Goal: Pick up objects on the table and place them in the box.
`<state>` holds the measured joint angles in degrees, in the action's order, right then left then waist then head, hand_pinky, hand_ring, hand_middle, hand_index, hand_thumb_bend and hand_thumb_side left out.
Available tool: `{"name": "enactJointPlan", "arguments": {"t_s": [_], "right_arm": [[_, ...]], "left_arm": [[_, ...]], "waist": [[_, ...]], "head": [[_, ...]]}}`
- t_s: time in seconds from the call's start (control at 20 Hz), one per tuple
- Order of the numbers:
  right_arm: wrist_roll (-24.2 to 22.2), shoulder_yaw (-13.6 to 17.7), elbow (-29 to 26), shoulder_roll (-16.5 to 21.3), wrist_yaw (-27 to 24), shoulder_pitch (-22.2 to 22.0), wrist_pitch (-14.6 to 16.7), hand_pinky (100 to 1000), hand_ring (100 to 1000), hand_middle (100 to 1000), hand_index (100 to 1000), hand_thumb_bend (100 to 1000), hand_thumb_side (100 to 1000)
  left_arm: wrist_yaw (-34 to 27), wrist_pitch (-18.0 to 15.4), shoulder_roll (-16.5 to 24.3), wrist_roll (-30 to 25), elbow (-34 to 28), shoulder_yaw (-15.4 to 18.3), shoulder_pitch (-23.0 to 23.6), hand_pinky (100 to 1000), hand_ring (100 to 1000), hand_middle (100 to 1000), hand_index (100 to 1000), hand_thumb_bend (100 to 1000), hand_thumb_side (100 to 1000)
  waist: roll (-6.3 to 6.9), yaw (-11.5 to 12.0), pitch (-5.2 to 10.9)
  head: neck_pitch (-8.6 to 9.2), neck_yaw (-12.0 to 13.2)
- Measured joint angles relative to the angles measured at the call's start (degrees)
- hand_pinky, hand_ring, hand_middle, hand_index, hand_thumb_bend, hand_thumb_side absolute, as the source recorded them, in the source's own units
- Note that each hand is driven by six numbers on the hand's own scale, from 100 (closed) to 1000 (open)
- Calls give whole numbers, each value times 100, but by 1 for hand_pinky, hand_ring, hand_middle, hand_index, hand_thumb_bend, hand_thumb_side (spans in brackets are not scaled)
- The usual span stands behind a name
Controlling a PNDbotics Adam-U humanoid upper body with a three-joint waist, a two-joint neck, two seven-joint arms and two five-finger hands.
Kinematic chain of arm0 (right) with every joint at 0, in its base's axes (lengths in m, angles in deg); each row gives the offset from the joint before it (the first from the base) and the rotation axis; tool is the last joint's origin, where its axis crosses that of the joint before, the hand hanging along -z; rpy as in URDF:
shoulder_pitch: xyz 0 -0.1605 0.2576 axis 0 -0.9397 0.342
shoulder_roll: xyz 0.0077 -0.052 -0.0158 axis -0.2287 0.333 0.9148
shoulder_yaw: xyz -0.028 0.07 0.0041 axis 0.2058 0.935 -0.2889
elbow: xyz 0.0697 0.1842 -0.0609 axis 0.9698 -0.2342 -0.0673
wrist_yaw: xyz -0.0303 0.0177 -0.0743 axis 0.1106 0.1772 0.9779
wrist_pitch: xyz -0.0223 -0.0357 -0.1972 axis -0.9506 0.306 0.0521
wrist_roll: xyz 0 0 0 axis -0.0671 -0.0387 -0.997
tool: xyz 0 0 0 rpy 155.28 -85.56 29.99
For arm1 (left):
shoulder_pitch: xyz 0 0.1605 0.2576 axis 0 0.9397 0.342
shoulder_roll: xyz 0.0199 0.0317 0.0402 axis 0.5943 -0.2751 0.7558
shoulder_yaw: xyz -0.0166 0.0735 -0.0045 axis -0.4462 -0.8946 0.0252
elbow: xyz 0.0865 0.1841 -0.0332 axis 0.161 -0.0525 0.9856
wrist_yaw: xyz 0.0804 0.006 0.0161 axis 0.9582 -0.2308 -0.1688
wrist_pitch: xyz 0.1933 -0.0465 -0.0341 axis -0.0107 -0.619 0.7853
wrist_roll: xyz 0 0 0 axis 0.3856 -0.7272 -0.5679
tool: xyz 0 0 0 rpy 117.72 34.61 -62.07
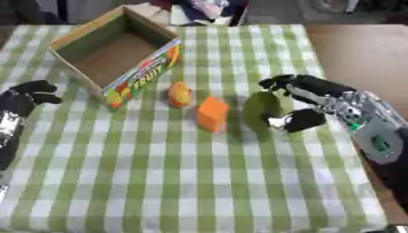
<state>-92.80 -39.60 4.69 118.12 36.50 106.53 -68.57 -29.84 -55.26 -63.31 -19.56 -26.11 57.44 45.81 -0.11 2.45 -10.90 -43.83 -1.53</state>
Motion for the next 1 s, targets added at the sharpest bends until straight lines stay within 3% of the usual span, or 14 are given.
{"name": "enactJointPlan", "arguments": {"t_s": [0.45, 0.65, 0.75, 0.85, 0.9, 1.0], "right_arm": [[-105, -35, 195, -47, 221, 1, 115, 767, 864, 854, 977, 175, 582], [-148, -35, 224, -83, 337, 30, 139, 751, 832, 802, 936, 103, 471], [-114, -34, 224, -99, 412, 49, 150, 731, 801, 743, 882, 100, 381], [21, -30, 223, -107, 469, 51, 150, 722, 786, 709, 849, 100, 349], [119, -30, 222, -121, 502, 51, 142, 694, 747, 615, 762, 100, 270], [413, -8, 206, -148, 557, 61, 100, 662, 698, 518, 670, 100, 182]], "left_arm": [[0, -2, 0, -11, 26, 0, 5, 845, 681, 707, 829, 100, 887], [0, -3, 0, -15, 26, 0, 7, 845, 680, 707, 829, 100, 888], [0, -3, 0, -16, 26, 0, 7, 845, 680, 707, 829, 100, 888], [0, -3, 0, -16, 26, 0, 7, 845, 680, 707, 829, 100, 888], [0, -3, 0, -16, 26, 0, 7, 845, 680, 707, 829, 100, 887], [0, -3, 0, -16, 26, 0, 8, 845, 679, 707, 829, 100, 888]], "waist": [[0, 2, 0], [1, 2, 0], [2, 2, 0], [4, 1, 0], [6, 1, 0], [13, 0, 0]], "head": [[0, 0], [0, 0], [0, 0], [0, 1], [0, 1], [0, 2]]}}
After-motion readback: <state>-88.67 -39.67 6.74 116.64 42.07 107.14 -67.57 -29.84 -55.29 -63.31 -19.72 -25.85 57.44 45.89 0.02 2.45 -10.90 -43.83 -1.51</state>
